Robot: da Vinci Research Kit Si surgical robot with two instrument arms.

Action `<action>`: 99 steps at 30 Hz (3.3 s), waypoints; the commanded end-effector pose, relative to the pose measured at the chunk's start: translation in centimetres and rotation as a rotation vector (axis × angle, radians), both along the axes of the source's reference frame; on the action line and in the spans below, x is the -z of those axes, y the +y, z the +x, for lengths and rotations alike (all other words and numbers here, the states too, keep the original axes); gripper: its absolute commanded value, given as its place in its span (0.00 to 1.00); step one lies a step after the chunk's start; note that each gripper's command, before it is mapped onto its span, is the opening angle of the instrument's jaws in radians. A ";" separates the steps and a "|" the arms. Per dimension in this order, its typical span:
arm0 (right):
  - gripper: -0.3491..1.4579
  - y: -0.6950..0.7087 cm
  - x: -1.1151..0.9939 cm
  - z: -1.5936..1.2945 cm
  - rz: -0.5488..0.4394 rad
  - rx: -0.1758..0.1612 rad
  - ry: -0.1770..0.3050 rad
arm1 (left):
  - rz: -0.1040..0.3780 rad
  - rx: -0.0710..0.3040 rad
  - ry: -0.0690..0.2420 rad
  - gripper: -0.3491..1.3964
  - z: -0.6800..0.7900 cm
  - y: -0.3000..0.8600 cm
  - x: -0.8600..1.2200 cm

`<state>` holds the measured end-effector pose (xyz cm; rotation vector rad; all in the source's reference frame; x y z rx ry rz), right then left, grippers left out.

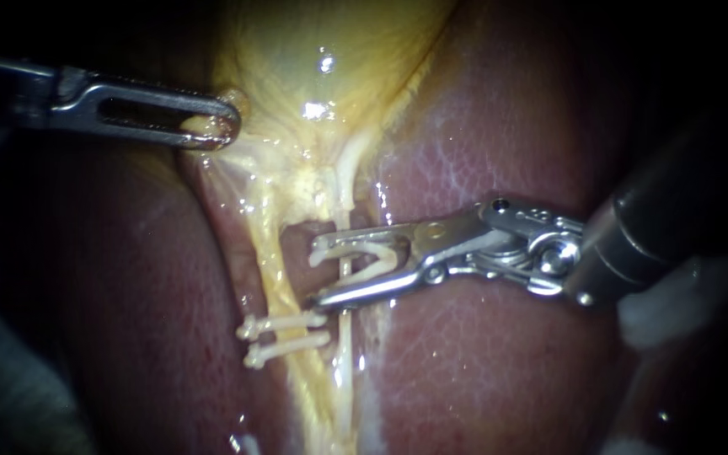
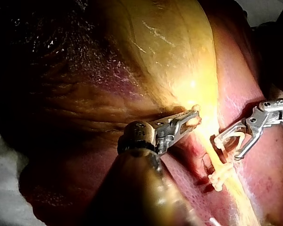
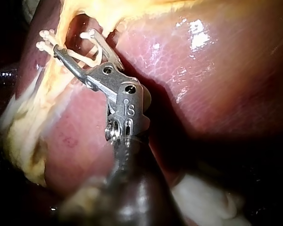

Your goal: Clipping third clip left tube

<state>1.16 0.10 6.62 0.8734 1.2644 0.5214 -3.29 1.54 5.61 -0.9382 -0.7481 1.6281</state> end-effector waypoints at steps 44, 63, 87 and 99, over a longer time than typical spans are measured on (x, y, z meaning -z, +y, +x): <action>0.47 -0.27 -0.13 0.60 0.024 0.066 0.155 | 0.000 -0.001 0.000 0.00 0.01 0.00 0.01; 0.47 -0.23 -0.09 0.88 0.059 0.047 0.223 | 0.000 0.000 0.000 0.00 0.00 0.01 0.00; 0.41 -0.04 0.40 0.83 0.140 0.043 0.358 | 0.000 0.000 0.000 0.00 0.00 0.01 -0.01; 0.23 0.03 0.43 0.81 0.203 -0.008 0.332 | 0.000 0.000 0.000 0.00 0.00 0.01 -0.01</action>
